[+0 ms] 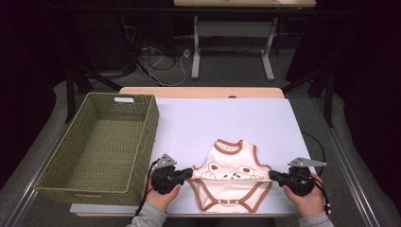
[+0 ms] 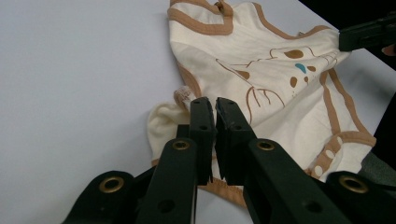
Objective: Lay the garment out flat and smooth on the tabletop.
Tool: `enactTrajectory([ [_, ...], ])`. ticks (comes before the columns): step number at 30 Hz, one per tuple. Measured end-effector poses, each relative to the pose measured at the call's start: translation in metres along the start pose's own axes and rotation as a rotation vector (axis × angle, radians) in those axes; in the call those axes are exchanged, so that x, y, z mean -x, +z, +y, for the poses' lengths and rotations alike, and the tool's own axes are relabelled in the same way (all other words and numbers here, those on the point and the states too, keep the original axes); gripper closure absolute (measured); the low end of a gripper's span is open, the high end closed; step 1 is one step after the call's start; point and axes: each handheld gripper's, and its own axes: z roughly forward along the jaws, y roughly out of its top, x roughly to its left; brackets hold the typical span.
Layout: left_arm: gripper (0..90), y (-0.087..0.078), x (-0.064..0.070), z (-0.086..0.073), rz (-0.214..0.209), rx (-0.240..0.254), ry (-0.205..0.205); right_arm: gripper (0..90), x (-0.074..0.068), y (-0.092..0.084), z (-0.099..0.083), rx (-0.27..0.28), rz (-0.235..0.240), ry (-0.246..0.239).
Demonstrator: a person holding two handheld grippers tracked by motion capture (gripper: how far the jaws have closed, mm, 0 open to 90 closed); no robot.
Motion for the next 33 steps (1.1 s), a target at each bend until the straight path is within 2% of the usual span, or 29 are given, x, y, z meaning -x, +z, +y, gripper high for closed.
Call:
enactTrajectory([
  [3, 80.8, 0.001, 0.0, -0.001, 0.003, 0.009, -0.004, 77.0, -0.002, -0.002, 0.0, 0.025, 0.008, -0.006],
  [6, 74.6, 0.0, 0.001, 0.0, 0.008, 0.02, -0.007, 68.6, -0.004, -0.001, 0.0, 0.045, -0.006, -0.036],
  [8, 70.7, 0.0, 0.0, 0.0, 0.013, 0.029, -0.007, 66.5, -0.005, -0.001, 0.0, 0.058, -0.023, -0.062],
  [11, 64.0, -0.001, -0.001, 0.001, 0.028, 0.036, -0.009, 63.0, -0.007, -0.003, 0.0, 0.079, -0.022, -0.059],
  [13, 60.1, -0.001, -0.001, 0.001, 0.027, 0.047, -0.027, 60.0, -0.008, -0.003, 0.001, 0.101, -0.026, -0.072],
  [19, 46.4, 0.001, -0.003, 0.001, 0.036, 0.055, -0.039, 51.8, -0.009, 0.0, 0.001, 0.122, -0.046, -0.11],
  [21, 43.6, 0.002, -0.003, 0.001, 0.037, 0.055, -0.04, 49.2, -0.009, 0.0, 0.002, 0.119, -0.055, -0.134],
  [25, 39.3, 0.002, -0.004, 0.001, 0.049, 0.057, -0.033, 45.3, -0.01, 0.002, 0.003, 0.127, -0.054, -0.148],
  [27, 38.5, 0.003, -0.004, 0.002, 0.035, 0.06, -0.049, 43.0, -0.01, 0.003, 0.003, 0.117, -0.067, -0.169],
  [30, 37.4, 0.005, -0.003, 0.006, 0.027, 0.064, -0.052, 41.5, -0.011, 0.004, 0.006, 0.112, -0.07, -0.174],
  [32, 37.2, 0.007, -0.003, 0.01, 0.025, 0.061, -0.047, 40.7, -0.012, 0.005, 0.008, 0.106, -0.059, -0.164],
  [33, 37.2, 0.008, -0.002, 0.012, 0.019, 0.064, -0.048, 40.5, -0.012, 0.006, 0.01, 0.105, -0.052, -0.176],
])
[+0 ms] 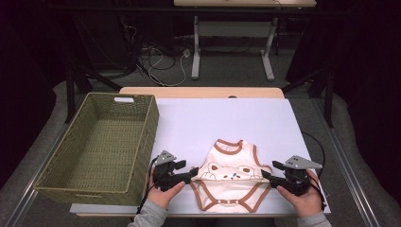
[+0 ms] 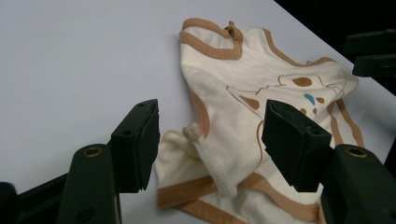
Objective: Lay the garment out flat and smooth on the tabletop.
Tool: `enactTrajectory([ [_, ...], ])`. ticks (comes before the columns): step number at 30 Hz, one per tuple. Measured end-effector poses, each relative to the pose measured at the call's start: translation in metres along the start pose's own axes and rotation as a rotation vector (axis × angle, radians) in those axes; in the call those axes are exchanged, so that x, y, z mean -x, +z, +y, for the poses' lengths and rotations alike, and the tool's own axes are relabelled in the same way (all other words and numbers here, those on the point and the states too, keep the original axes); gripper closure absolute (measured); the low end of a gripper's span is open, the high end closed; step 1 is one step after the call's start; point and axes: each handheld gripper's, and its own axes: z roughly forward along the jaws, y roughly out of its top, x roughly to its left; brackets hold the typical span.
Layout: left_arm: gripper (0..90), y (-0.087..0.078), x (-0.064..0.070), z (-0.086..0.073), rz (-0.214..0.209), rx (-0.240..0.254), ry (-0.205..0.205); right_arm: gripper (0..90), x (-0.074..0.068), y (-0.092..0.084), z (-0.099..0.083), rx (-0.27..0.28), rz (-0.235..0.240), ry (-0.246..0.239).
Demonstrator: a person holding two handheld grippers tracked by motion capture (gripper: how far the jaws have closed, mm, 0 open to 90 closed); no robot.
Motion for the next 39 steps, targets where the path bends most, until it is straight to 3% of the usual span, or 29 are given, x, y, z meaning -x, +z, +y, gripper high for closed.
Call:
enactTrajectory([
  [4, 37.1, 0.006, 0.004, 0.011, -0.01, 0.007, 0.037, 39.6, -0.003, 0.004, 0.011, 0.017, 0.009, -0.014],
  [7, 37.2, 0.011, 0.006, 0.022, -0.003, 0.013, 0.056, 35.2, -0.003, 0.007, 0.019, 0.034, -0.011, -0.022],
  [12, 37.5, 0.022, 0.006, 0.04, 0.0, 0.023, 0.062, 33.0, 0.004, 0.017, 0.034, 0.043, 0.012, -0.017],
  [14, 37.0, 0.026, 0.006, 0.047, 0.012, 0.03, 0.053, 33.0, 0.006, 0.022, 0.04, 0.038, 0.018, -0.015],
  [19, 34.5, 0.038, 0.003, 0.058, -0.007, 0.043, 0.017, 32.6, 0.005, 0.034, 0.051, 0.021, 0.032, -0.015],
  [24, 33.5, 0.05, -0.001, 0.066, -0.013, 0.041, 0.02, 31.2, 0.009, 0.046, 0.061, 0.029, 0.024, -0.015],
  [27, 33.9, 0.057, -0.006, 0.068, -0.026, 0.05, 0.013, 31.2, 0.014, 0.054, 0.067, 0.013, 0.027, -0.014],
  [31, 35.8, 0.066, -0.013, 0.071, -0.013, 0.047, 0.01, 31.4, 0.021, 0.065, 0.073, -0.007, 0.011, -0.026],
  [34, 36.8, 0.073, -0.018, 0.074, -0.016, 0.04, -0.01, 33.7, 0.025, 0.072, 0.076, -0.012, 0.005, -0.026],
  [39, 38.2, 0.085, -0.021, 0.08, 0.014, 0.008, 0.014, 41.7, 0.032, 0.085, 0.077, -0.012, 0.0, 0.0],
])
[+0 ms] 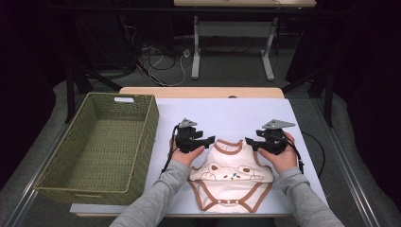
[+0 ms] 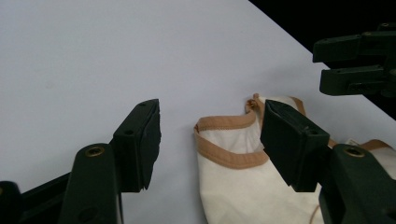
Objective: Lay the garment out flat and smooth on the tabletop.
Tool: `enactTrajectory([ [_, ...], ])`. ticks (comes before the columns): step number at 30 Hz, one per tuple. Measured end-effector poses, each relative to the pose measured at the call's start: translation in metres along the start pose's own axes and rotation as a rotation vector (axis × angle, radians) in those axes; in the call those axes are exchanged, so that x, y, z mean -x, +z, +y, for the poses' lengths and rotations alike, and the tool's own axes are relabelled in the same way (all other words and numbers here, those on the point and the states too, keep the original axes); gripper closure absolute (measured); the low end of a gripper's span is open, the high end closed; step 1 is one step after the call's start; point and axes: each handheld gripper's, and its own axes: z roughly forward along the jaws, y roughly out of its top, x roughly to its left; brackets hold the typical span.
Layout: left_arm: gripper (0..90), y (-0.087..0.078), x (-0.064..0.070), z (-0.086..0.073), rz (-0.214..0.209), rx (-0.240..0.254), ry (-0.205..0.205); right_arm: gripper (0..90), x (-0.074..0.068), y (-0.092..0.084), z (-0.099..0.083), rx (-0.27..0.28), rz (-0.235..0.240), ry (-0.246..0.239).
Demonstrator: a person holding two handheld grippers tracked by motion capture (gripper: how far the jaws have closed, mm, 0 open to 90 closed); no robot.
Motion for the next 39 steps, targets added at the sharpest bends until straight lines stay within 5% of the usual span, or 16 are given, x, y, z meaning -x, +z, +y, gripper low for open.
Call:
enactTrajectory([
  [7, 37.6, 0.018, -0.004, 0.002, 0.034, -0.026, 0.022, 54.0, 0.013, 0.019, -0.006, -0.054, -0.033, 0.035],
  [16, 39.7, 0.029, -0.01, 0.002, 0.04, -0.043, 0.025, 59.3, 0.019, 0.034, -0.014, -0.129, -0.051, 0.034],
  [27, 39.6, 0.033, -0.014, 0.0, 0.064, -0.066, 0.041, 61.9, 0.015, 0.041, -0.022, -0.21, -0.004, 0.038],
  [39, 38.7, 0.03, -0.014, 0.001, 0.076, -0.073, 0.052, 79.3, -0.004, 0.04, -0.022, -0.237, -0.007, -0.053],
])
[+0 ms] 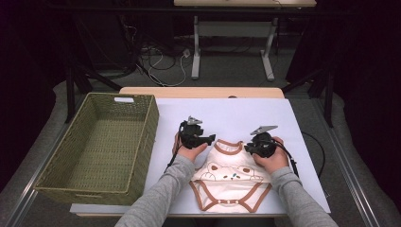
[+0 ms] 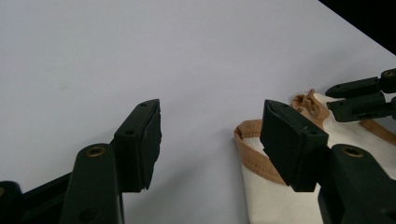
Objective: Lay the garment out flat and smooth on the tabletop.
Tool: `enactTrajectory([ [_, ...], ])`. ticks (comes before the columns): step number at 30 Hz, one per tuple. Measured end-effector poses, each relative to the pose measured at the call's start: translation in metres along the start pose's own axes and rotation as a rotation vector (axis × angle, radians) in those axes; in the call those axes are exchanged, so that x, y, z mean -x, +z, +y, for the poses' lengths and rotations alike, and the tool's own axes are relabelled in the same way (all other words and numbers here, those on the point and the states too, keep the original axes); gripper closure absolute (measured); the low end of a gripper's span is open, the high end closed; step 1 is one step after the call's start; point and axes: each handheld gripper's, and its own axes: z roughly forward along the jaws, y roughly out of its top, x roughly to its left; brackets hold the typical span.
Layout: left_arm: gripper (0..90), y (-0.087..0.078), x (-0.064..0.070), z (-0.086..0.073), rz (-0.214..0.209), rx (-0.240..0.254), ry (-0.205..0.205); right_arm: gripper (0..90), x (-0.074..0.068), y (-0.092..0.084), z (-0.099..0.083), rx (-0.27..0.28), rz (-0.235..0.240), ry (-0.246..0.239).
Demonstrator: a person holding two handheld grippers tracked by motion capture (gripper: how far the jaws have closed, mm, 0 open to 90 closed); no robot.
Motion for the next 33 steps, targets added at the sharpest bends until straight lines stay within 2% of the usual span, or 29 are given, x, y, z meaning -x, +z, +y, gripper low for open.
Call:
enactTrajectory([
  [3, 38.3, 0.0, 0.0, 0.0, 0.003, 0.0, 0.008, 79.9, 0.0, -0.001, 0.0, -0.002, 0.005, 0.003],
  [5, 38.3, -0.001, 0.0, 0.001, 0.003, 0.008, 0.013, 80.0, 0.0, -0.003, 0.0, 0.001, 0.023, 0.026],
  [10, 38.5, 0.001, -0.001, 0.001, 0.009, 0.027, 0.0, 80.3, 0.002, -0.013, -0.006, 0.04, 0.037, 0.066],
  [18, 43.8, 0.008, 0.001, 0.001, -0.006, 0.017, 0.013, 80.4, 0.013, -0.035, -0.014, 0.099, 0.047, 0.116],
  [23, 47.4, 0.013, 0.002, 0.002, -0.017, -0.009, 0.045, 80.4, 0.02, -0.046, -0.02, 0.124, 0.038, 0.138],
  [28, 51.5, 0.021, 0.004, 0.002, -0.024, -0.02, 0.041, 80.4, 0.026, -0.053, -0.028, 0.124, 0.041, 0.159],
  [33, 55.2, 0.028, 0.01, -0.001, -0.054, -0.054, 0.054, 80.4, 0.027, -0.056, -0.037, 0.112, 0.032, 0.159],
])
